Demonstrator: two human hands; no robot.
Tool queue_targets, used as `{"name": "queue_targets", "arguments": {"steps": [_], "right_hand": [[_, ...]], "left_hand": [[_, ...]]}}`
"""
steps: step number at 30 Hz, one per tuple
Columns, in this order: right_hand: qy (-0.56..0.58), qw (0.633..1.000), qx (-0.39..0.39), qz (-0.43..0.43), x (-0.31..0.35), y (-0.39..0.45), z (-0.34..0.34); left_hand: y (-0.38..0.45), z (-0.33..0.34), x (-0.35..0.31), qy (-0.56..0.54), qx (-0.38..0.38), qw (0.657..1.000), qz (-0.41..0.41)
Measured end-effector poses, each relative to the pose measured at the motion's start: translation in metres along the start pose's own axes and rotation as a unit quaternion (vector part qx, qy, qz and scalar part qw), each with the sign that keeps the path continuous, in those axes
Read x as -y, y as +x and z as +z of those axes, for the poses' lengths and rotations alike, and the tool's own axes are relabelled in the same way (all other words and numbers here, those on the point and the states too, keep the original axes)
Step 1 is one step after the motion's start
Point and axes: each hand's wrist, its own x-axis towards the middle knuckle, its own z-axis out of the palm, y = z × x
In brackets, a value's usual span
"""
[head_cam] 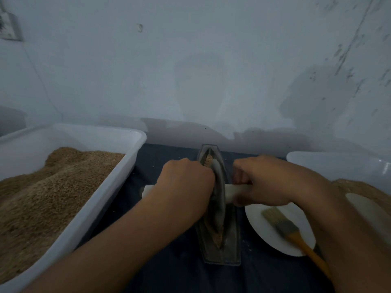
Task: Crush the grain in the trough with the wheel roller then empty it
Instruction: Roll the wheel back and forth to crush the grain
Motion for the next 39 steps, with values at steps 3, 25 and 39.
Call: {"name": "queue_targets", "arguments": {"steps": [3, 25, 39], "right_hand": [[-0.005, 1.000, -0.007, -0.005, 0.004, -0.003, -0.003], [0.081, 0.980, -0.177, 0.037, -0.026, 0.047, 0.047], [-0.038, 0.999, -0.005, -0.031, 0.006, -0.010, -0.005]], "left_hand": [[-0.004, -0.003, 0.002, 0.000, 0.001, 1.000, 0.005], [0.049, 0.054, 0.020, -0.040, -0.105, 0.992, -0.057], [-0.004, -0.004, 0.001, -0.041, -0.017, 0.999, 0.021]]}}
